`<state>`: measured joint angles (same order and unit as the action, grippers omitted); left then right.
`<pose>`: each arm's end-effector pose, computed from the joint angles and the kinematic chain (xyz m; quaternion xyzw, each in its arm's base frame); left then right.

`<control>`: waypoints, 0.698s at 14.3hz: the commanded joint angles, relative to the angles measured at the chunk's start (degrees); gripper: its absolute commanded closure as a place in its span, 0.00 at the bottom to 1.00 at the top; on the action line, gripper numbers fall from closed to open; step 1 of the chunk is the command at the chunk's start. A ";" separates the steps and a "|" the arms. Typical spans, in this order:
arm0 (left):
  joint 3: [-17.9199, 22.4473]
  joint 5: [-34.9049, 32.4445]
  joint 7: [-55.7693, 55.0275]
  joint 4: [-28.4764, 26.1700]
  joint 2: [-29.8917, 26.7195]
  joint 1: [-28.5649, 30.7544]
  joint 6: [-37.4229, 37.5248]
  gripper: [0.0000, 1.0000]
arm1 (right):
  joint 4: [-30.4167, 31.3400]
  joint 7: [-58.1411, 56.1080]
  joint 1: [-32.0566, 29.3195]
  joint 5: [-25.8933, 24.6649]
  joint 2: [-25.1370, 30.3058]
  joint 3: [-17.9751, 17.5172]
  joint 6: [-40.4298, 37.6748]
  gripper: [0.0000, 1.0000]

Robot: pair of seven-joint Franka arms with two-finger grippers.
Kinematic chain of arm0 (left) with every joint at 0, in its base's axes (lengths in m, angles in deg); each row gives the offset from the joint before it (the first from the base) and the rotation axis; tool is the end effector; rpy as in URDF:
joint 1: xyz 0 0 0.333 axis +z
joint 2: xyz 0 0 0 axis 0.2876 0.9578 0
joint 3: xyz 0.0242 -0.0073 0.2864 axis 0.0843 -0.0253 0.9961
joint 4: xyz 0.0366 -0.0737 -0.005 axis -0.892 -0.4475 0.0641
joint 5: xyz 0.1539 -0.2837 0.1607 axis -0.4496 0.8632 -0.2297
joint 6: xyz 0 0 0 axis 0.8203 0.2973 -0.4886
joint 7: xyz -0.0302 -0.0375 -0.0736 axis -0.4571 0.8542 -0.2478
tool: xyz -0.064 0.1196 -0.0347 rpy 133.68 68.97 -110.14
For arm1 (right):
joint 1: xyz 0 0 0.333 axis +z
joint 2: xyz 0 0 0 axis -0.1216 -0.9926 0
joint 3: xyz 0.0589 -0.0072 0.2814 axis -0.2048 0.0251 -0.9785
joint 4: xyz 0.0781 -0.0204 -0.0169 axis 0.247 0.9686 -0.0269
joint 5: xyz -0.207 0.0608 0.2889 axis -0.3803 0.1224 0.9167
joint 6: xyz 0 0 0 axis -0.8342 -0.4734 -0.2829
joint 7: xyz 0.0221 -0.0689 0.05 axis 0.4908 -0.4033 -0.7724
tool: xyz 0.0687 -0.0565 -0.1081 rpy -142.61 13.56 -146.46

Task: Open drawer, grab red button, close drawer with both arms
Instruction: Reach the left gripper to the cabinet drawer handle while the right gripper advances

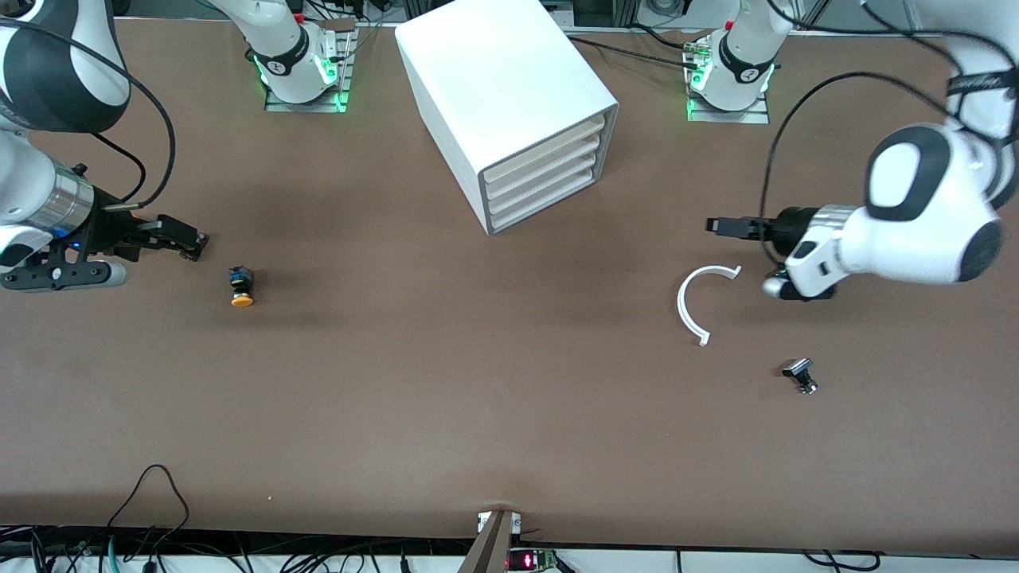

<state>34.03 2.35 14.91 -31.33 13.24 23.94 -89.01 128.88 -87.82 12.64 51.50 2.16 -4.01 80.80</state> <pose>0.5085 -0.1120 0.3165 0.9238 0.0198 -0.2816 0.2585 0.5697 0.0290 0.4573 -0.9988 -0.0375 0.0282 0.0169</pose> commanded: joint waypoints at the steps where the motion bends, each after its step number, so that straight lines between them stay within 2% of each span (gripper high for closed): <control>1: -3.34 3.29 6.14 -6.34 1.04 0.24 -0.99 0.00 | -1.19 -0.82 1.63 1.30 -0.89 -0.22 -0.82 0.00; 3: -5.89 5.12 11.85 -11.34 1.58 0.16 -4.22 0.00 | -1.19 -0.82 2.43 1.39 -1.59 -0.22 -0.39 0.00; 5: -6.95 10.90 18.17 -16.35 2.01 -0.02 -7.83 0.00 | -1.19 -0.82 3.04 1.39 -2.29 -0.31 -0.30 0.00; 7: -8.27 14.78 24.68 -18.22 2.98 -0.81 -8.37 0.00 | -1.28 -0.82 4.27 1.47 -3.17 -0.57 0.49 0.00; 10: -9.77 20.93 26.82 -19.53 3.42 -1.16 -8.28 0.01 | -1.28 -0.82 6.46 1.47 -4.05 -0.84 2.07 0.00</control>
<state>25.09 18.90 39.07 -49.57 17.17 22.97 -96.72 128.88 -87.95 17.38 52.08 -0.78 -4.93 82.26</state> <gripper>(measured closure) 0.004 0.000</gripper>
